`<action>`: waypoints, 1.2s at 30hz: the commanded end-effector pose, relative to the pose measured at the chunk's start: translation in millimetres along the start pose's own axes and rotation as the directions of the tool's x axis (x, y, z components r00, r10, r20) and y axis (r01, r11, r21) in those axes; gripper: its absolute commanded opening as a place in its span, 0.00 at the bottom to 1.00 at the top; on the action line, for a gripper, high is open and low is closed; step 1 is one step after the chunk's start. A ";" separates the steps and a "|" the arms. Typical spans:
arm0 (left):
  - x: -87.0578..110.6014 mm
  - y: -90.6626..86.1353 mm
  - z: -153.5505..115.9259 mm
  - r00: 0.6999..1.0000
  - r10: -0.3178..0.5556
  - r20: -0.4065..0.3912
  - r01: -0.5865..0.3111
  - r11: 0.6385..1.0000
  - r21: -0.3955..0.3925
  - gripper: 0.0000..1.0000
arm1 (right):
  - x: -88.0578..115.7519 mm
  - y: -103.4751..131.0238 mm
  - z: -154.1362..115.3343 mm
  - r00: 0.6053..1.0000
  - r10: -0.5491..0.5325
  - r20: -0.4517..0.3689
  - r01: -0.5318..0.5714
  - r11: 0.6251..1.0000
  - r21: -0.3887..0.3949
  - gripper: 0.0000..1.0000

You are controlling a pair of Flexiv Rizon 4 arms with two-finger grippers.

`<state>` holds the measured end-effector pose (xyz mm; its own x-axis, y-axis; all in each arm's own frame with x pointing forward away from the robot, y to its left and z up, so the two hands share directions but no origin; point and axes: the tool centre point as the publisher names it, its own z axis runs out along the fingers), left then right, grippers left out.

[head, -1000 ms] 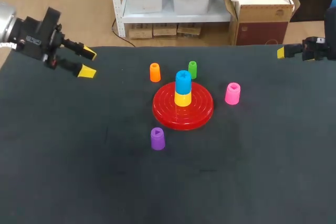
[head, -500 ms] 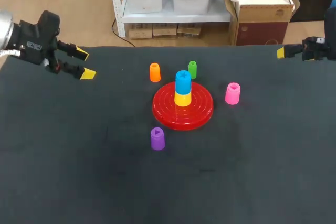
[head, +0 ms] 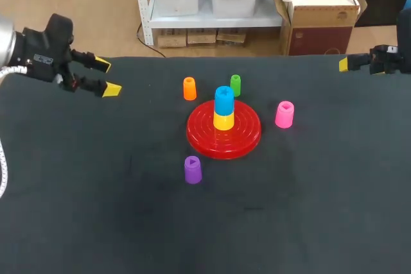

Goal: Pick up and stack the cylinders on the red base in this order: pink,purple,orange,green

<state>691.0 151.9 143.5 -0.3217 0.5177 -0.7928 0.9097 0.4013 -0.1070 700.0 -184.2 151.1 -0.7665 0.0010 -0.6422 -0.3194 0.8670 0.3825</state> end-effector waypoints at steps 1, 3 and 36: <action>1.3 0.0 0.2 1.000 0.001 0.005 -0.001 1.000 0.000 1.00 | 0.3 -0.9 0.1 1.000 -0.001 0.000 0.001 1.000 -0.003 1.00; 1.3 0.0 0.2 1.000 0.001 0.005 -0.001 1.000 0.000 1.00 | 0.3 -0.9 0.1 1.000 -0.001 0.000 0.001 1.000 -0.003 1.00; 1.3 0.0 0.2 1.000 0.001 0.005 -0.001 1.000 0.000 1.00 | 27.5 51.7 70.1 0.715 -0.445 -0.540 0.523 0.852 -0.010 1.00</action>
<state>690.8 151.8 143.5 -0.3214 0.5157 -0.7942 0.9097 0.4010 -0.1078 697.5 -110.9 112.6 -0.7629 -0.4599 -0.4545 -0.5667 0.8140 0.1277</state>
